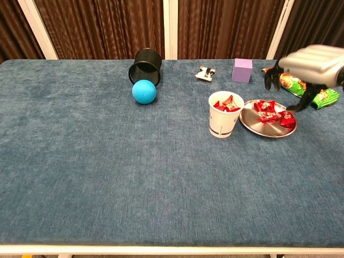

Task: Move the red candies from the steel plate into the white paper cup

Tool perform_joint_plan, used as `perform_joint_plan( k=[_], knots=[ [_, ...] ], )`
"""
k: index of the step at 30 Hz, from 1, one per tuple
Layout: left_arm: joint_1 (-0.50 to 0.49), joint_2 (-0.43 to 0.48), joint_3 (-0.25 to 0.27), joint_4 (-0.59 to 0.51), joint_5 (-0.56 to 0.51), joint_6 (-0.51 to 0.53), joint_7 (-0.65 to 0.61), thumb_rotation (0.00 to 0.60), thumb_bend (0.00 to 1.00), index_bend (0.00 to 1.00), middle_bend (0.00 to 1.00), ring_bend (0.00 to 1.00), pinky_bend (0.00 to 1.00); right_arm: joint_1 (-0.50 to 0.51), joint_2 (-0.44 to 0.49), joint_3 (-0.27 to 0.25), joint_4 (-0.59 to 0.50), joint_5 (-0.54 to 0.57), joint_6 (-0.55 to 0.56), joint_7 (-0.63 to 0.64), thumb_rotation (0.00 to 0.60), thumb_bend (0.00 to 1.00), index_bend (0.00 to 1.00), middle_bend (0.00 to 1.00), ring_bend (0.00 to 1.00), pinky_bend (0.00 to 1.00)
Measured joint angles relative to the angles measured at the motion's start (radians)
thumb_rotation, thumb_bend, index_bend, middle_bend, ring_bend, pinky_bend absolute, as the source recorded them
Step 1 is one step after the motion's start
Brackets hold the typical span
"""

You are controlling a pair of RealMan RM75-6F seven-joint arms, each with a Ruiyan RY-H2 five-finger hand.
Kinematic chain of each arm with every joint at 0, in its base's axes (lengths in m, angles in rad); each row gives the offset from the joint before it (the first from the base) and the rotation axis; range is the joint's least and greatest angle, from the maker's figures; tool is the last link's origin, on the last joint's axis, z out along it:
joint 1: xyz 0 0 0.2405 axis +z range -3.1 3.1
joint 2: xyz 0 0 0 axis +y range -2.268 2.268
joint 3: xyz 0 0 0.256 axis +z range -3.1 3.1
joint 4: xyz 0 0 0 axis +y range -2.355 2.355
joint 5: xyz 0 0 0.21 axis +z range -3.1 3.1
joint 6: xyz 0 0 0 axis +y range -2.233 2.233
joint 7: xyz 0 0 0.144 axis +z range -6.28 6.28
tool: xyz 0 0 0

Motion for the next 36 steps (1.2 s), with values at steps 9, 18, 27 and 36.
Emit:
perform_joint_plan(
  k=[9, 18, 27, 36],
  knots=[
    [0.001, 0.001, 0.002, -0.002, -0.008, -0.007, 0.003, 0.6, 0.0, 0.24, 0.24, 0.15, 0.2, 0.019, -0.113, -0.005, 0.17, 0.014, -0.043, 0.004, 0.6, 0.21, 0.36, 0.38, 0.13, 0.22],
    [0.002, -0.002, 0.002, 0.01, -0.012, -0.01, -0.006, 0.6, 0.0, 0.24, 0.24, 0.15, 0.2, 0.032, -0.182, -0.007, 0.266, 0.008, -0.068, 0.007, 0.6, 0.24, 0.39, 0.38, 0.13, 0.22],
    [0.0, -0.007, 0.003, 0.018, -0.013, -0.015, -0.014, 0.6, 0.0, 0.24, 0.24, 0.15, 0.2, 0.024, -0.226, -0.012, 0.327, -0.031, -0.063, 0.055, 0.6, 0.27, 0.43, 0.38, 0.15, 0.23],
    [0.004, -0.01, 0.006, 0.025, -0.013, -0.015, -0.023, 0.6, 0.0, 0.24, 0.24, 0.15, 0.2, 0.019, -0.252, -0.012, 0.357, -0.054, -0.062, 0.079, 0.6, 0.32, 0.47, 0.41, 0.19, 0.24]
  ],
)
